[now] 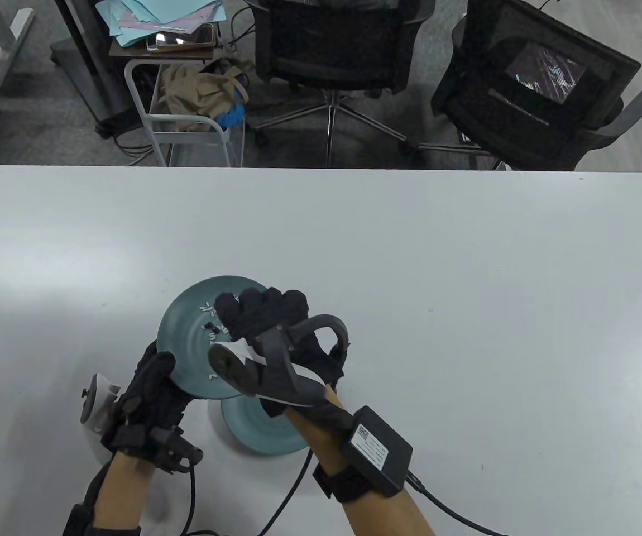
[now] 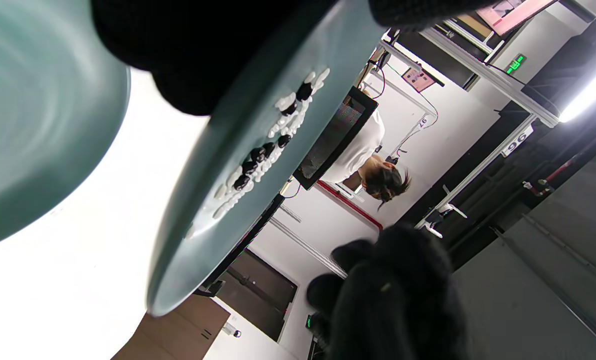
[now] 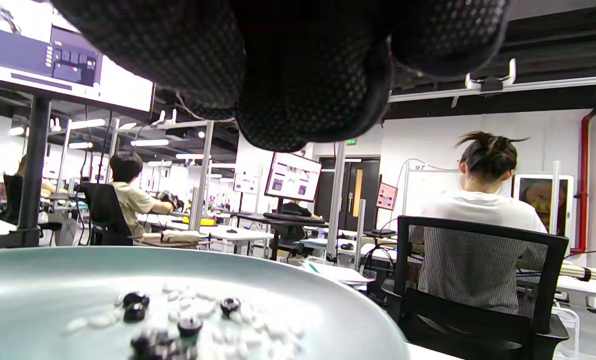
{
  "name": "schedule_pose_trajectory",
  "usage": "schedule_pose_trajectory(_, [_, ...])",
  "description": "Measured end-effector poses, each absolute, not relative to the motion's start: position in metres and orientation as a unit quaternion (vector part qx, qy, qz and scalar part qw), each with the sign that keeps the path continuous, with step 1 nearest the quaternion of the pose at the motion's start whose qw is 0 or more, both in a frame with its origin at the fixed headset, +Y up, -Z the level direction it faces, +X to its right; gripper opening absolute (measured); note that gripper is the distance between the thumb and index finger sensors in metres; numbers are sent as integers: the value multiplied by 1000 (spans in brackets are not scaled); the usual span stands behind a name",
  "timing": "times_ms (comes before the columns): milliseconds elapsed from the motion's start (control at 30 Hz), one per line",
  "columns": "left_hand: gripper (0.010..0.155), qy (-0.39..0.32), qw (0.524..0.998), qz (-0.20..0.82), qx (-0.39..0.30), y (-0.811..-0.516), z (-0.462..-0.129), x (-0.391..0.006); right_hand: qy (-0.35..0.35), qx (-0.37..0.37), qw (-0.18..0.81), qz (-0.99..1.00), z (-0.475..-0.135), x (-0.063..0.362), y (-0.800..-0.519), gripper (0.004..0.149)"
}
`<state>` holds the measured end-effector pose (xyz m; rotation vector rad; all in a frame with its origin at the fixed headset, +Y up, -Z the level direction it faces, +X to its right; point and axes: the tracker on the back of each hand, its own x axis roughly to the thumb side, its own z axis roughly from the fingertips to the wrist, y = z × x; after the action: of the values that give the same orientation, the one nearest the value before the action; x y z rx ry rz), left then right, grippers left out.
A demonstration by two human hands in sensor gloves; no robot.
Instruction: Pick coffee beans with hand pinch into plate
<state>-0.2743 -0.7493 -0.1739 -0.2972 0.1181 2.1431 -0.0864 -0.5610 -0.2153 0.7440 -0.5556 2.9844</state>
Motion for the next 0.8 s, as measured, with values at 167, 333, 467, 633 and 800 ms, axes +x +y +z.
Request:
schedule_pose_trajectory(167, [63,47,467,874,-123,-750,-174,-274,-143,252,-28,957,-233,-116,-560,43])
schedule_pose_trajectory(333, [63,44,471,872,-126,-751,-175,-273,-61,278,-79,955,-247,-137,-579,38])
schedule_pose_trajectory(467, [64,44,471,872,-128,-751,-175,-272,-7,272,-127,954,-252,-142,-592,37])
schedule_pose_trajectory(633, [64,45,475,869,-131,-752,-175,-271,-5,316,-108,943,-251,-144,-599,36])
schedule_pose_trajectory(800, [64,48,481,865,-131,-753,-175,-271,9,324,-124,938,-251,-146,-605,36])
